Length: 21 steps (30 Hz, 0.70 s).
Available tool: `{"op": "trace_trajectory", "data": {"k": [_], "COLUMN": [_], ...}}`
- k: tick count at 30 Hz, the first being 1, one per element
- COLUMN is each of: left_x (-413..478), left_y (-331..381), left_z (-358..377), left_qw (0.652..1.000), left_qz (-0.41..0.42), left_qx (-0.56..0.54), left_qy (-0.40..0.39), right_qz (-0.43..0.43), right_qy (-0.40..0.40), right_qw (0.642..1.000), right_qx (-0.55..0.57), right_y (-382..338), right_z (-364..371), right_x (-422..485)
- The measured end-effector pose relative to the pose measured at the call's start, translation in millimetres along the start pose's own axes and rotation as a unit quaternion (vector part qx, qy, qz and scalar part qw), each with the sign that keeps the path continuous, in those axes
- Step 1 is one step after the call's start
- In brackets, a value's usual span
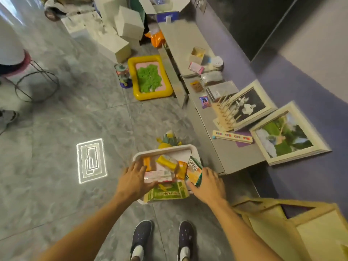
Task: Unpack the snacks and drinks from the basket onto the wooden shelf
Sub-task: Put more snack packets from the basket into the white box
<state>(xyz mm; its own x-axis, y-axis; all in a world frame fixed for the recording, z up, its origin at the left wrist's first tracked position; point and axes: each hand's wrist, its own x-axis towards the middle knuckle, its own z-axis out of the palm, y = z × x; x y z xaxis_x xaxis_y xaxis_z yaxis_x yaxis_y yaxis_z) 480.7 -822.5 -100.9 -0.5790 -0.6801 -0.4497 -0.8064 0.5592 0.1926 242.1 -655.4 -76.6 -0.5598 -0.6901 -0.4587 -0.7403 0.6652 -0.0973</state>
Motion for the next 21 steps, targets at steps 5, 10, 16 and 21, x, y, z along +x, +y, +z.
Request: {"op": "trace_trajectory", "data": {"k": [5, 10, 16, 21], "left_x": [78, 139, 172, 174], "left_y": [-12, -24, -33, -28], "left_z": [104, 191, 241, 230], "left_qw": [0.999, 0.997, 0.991, 0.99], "left_qz": [-0.017, 0.008, 0.079, 0.075], "left_qx": [0.005, 0.003, 0.078, 0.088], "left_qy": [-0.043, -0.075, -0.072, -0.082], "right_qz": [-0.015, -0.017, -0.023, -0.011], "right_qy": [-0.008, -0.01, -0.002, -0.002], "right_qw": [0.998, 0.996, 0.997, 1.0], "right_qx": [-0.063, -0.092, -0.068, -0.022], "right_y": [32, 59, 67, 65], "right_z": [78, 148, 191, 187], "right_x": [91, 146, 162, 162]}}
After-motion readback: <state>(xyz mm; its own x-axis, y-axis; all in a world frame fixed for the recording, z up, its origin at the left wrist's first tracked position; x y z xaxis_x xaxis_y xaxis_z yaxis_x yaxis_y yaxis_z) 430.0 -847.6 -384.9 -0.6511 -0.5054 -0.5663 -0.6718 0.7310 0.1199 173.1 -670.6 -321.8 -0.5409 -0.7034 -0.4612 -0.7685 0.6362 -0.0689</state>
